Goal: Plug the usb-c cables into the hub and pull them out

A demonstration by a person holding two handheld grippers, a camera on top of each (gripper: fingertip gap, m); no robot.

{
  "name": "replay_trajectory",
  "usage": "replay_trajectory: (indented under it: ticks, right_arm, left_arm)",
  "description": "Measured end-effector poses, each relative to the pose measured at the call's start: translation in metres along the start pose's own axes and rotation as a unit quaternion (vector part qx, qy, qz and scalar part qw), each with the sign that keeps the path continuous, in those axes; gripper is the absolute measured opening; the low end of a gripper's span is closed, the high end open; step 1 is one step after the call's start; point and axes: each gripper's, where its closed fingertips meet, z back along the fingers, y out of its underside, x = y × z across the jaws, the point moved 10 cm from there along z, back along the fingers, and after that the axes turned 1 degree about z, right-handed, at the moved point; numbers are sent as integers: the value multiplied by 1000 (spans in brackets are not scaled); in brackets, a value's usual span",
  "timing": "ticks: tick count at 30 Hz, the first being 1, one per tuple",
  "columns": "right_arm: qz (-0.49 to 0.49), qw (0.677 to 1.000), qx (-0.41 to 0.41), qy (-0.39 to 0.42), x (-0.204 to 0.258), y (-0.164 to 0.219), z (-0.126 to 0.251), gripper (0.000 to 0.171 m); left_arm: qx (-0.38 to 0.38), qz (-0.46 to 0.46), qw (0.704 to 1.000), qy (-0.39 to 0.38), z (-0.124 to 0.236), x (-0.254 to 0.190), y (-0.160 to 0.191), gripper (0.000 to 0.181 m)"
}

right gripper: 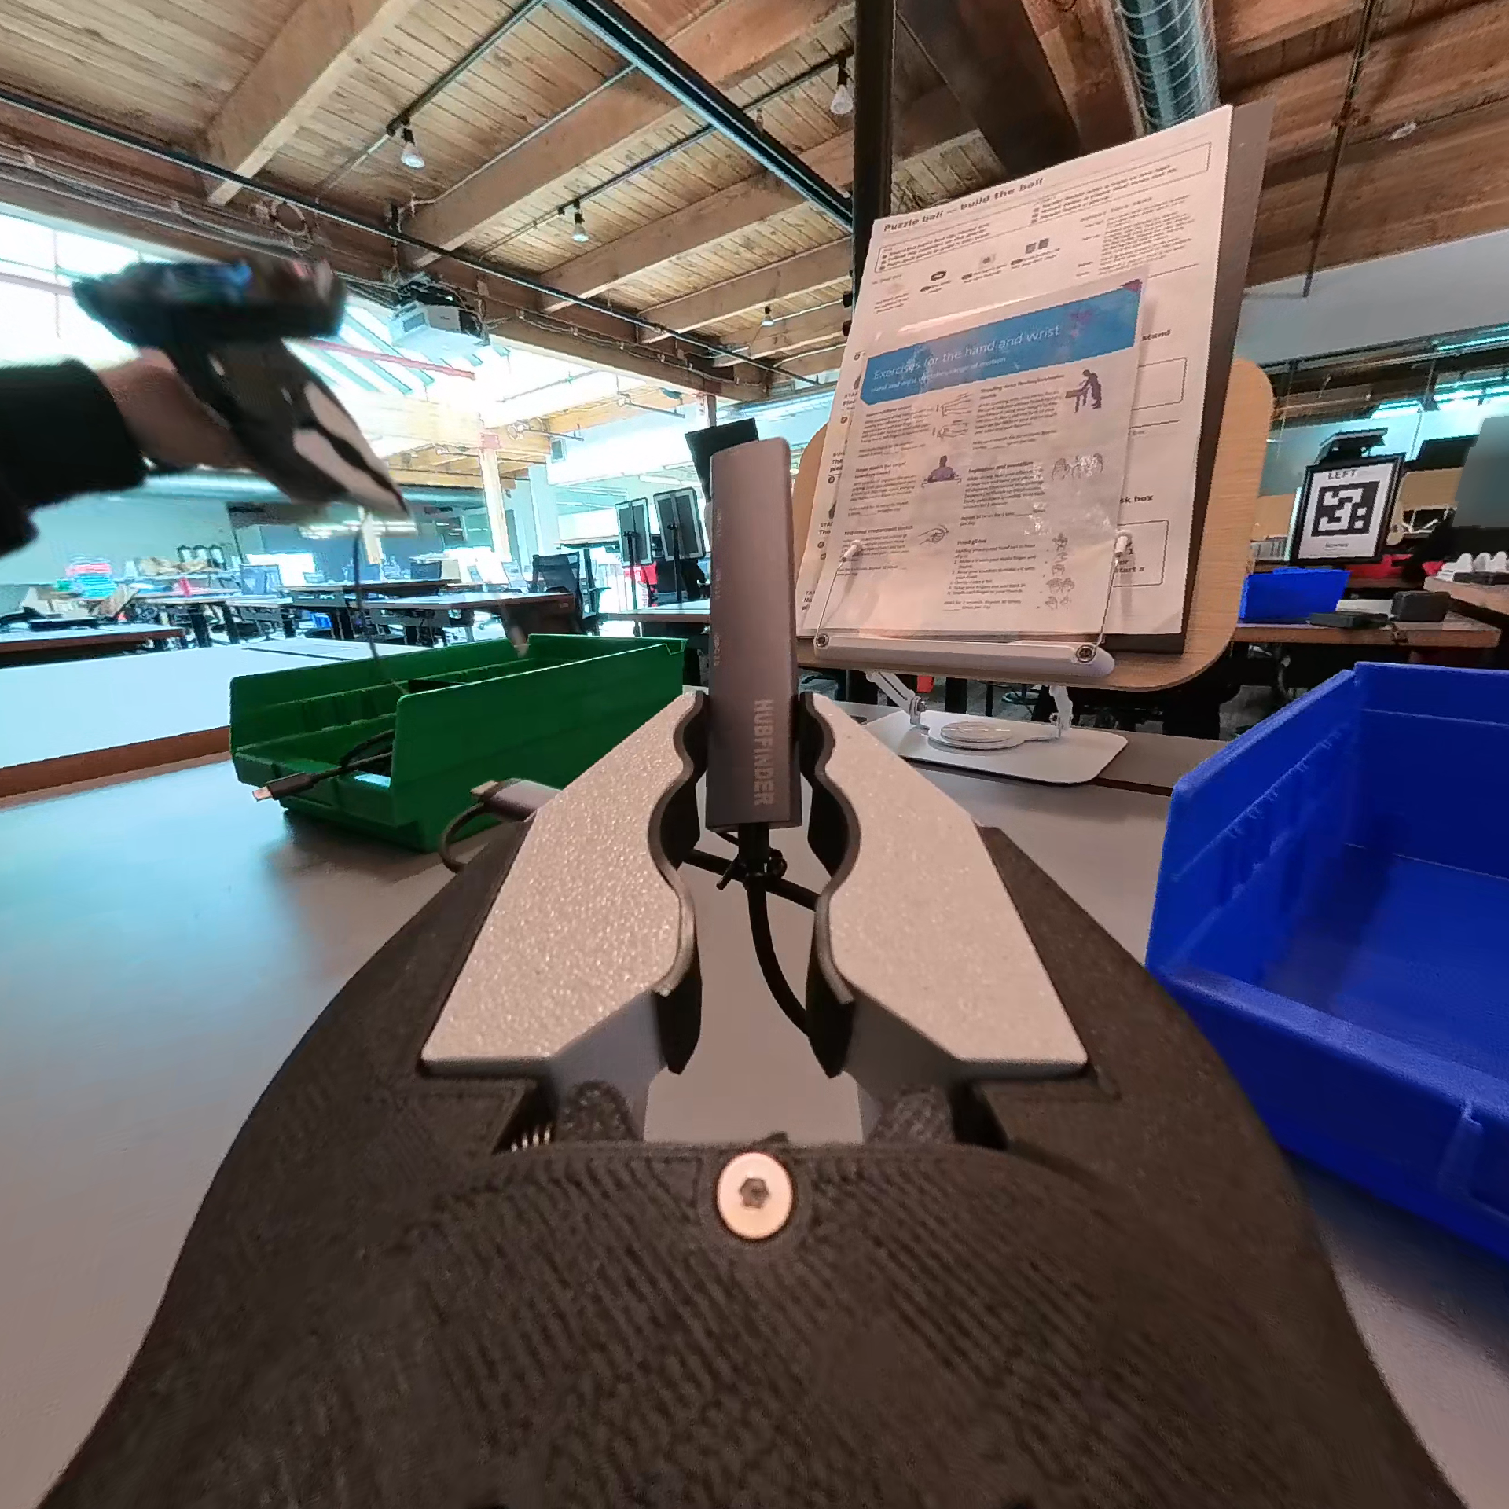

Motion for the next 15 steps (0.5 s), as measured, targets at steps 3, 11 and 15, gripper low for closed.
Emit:
replay_trajectory:
  ticks: [3,11,15]
  right_arm:
    - [2,1000,-1,1,0,0,0,20]
    - [-15,1000,-20,17,-5,-2,4,20]
    - [-34,999,-35,25,-9,-3,8,20]
  left_arm:
    - [-90,83,992,-44,52,35,-13,0]
    - [-324,194,911,-163,192,84,-69,0]
    - [-380,186,895,-140,237,81,-104,0]
